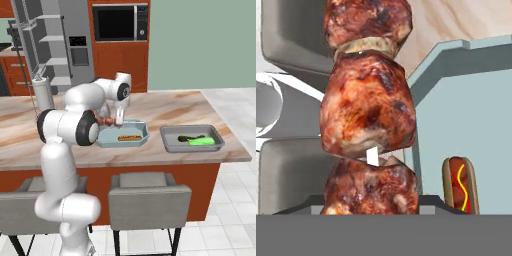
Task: Place the cold items (corn and squash) from the fridge in one tupperware on the dining counter. Place the warm items (hot dog and kebab skewer) in the stove area in another tupperware.
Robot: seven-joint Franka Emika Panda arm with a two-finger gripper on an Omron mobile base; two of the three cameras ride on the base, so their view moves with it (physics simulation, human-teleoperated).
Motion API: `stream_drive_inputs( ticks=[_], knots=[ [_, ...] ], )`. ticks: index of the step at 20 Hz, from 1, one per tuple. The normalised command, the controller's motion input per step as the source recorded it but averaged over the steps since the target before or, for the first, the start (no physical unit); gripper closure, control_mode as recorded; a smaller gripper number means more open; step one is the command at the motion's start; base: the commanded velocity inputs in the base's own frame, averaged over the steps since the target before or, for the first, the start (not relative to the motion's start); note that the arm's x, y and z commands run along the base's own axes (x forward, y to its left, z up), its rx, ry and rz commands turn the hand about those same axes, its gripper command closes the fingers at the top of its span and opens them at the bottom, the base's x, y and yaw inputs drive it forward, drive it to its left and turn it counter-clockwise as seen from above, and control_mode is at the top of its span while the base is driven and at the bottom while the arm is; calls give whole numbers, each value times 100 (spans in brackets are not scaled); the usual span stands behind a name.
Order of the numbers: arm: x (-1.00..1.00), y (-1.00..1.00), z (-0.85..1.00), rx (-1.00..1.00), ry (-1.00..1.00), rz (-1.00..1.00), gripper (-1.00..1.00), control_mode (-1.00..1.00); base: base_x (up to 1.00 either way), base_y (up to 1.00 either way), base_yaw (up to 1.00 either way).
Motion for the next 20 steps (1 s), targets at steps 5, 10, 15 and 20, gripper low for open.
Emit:
stream_drive_inputs(
  ticks=[5,10,15,20],
  knots=[
    [90,0,-54,2,-23,1,100,-100,0,0,0],
    [66,0,-49,-3,-24,0,100,-100,0,0,0],
    [2,4,-18,-8,-13,0,100,-100,0,0,0],
    [0,2,-23,-7,1,0,100,-100,0,0,0]
  ],
)
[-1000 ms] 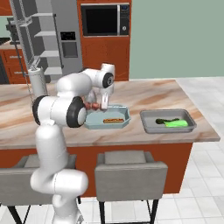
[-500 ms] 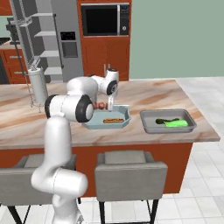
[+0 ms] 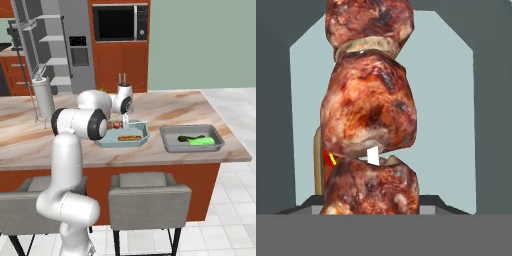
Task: Place the cold items (corn and squash) from the fridge in one tupperware on the dining counter. Place the warm items (hot dog and kebab skewer) in the stove area in another tupperware.
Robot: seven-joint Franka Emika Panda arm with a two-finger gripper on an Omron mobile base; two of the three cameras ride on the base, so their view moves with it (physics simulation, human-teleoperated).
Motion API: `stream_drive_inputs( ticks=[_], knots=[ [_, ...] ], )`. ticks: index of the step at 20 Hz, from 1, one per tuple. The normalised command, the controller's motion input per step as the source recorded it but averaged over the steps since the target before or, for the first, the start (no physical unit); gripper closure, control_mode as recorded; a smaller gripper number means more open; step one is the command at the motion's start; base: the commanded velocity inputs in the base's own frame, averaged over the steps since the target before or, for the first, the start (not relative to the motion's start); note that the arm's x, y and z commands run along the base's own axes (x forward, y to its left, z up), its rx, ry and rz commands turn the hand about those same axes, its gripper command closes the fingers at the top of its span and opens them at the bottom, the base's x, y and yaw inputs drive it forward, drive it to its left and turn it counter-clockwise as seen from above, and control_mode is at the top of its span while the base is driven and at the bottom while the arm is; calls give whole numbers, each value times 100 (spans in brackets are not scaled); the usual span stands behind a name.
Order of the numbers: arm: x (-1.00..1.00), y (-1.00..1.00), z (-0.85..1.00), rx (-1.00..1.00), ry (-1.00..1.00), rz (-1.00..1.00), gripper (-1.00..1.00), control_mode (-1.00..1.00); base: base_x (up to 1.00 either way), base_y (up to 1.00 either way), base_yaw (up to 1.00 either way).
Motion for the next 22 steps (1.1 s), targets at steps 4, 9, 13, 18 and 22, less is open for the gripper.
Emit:
stream_drive_inputs(
  ticks=[4,9,13,18,22],
  knots=[
    [10,4,-45,-8,0,0,100,-100,0,0,0],
    [21,0,-11,-1,0,0,100,-100,0,0,0],
    [26,0,0,0,0,3,100,-100,0,0,0],
    [26,0,0,2,0,6,100,-100,0,0,0],
    [13,-1,-3,2,1,8,100,-100,0,0,0]
  ],
)
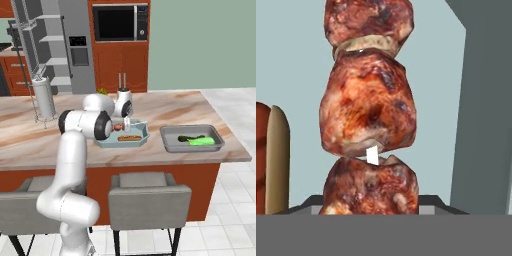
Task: Place the cold items (corn and squash) from the fridge in one tupperware on the dining counter. Place the warm items (hot dog and kebab skewer) in the stove area in another tupperware.
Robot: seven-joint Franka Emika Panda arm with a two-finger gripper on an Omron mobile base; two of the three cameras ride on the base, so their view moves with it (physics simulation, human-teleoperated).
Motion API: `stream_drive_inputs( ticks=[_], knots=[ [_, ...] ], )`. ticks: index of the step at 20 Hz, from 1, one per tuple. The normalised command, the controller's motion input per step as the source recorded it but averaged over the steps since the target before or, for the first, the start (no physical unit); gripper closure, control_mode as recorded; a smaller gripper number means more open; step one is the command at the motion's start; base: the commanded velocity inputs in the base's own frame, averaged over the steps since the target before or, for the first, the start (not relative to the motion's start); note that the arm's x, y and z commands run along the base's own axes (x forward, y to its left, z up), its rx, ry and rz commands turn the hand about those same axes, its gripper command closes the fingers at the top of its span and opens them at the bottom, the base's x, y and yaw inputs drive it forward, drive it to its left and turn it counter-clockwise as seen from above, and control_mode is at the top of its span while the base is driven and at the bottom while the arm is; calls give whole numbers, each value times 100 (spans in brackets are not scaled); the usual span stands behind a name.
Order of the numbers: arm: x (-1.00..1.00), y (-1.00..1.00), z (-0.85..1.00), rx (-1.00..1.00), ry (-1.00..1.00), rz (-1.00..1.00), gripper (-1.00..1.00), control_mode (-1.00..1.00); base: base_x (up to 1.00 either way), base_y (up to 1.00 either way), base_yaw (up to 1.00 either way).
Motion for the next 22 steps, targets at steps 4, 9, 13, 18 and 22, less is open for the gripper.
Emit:
stream_drive_inputs(
  ticks=[4,9,13,18,22],
  knots=[
    [12,-1,-4,1,3,8,-100,-100,0,0,0],
    [1,0,0,0,5,2,-100,-100,0,0,0],
    [0,0,0,0,7,-3,-100,-100,0,0,0],
    [-6,0,14,0,5,-12,-100,-100,0,0,0],
    [-49,0,41,-2,2,-15,-100,-100,0,0,0]
  ],
)
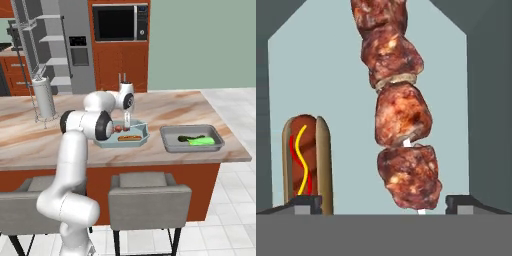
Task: Place the cold items (corn and squash) from the fridge in one tupperware on the dining counter. Place the warm items (hot dog and kebab skewer) in the stove area in another tupperware.
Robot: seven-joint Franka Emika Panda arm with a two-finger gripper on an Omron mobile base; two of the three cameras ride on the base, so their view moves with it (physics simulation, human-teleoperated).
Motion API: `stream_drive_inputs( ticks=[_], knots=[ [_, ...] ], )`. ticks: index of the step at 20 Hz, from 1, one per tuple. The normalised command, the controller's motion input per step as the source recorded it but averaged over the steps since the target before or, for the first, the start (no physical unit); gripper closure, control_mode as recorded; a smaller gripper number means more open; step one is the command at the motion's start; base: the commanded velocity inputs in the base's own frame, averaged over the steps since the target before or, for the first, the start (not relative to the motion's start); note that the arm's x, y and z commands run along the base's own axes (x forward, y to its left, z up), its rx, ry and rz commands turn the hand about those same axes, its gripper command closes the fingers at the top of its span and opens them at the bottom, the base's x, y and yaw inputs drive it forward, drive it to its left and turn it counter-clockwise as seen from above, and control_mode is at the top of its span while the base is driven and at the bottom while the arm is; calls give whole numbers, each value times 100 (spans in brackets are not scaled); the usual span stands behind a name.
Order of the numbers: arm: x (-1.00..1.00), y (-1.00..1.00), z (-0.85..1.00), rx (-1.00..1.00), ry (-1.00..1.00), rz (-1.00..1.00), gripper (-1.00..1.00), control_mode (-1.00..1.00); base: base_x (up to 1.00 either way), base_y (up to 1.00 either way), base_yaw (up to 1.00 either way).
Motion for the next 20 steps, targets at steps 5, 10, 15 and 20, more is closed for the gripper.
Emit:
stream_drive_inputs(
  ticks=[5,10,15,20],
  knots=[
    [-65,1,64,-5,3,-12,-100,-100,0,0,0],
    [-96,29,49,-7,11,-8,-100,-100,0,0,0],
    [-100,65,34,-2,3,-21,-100,-100,0,0,0],
    [-100,69,23,0,-2,-29,-100,-100,0,0,0]
  ],
)
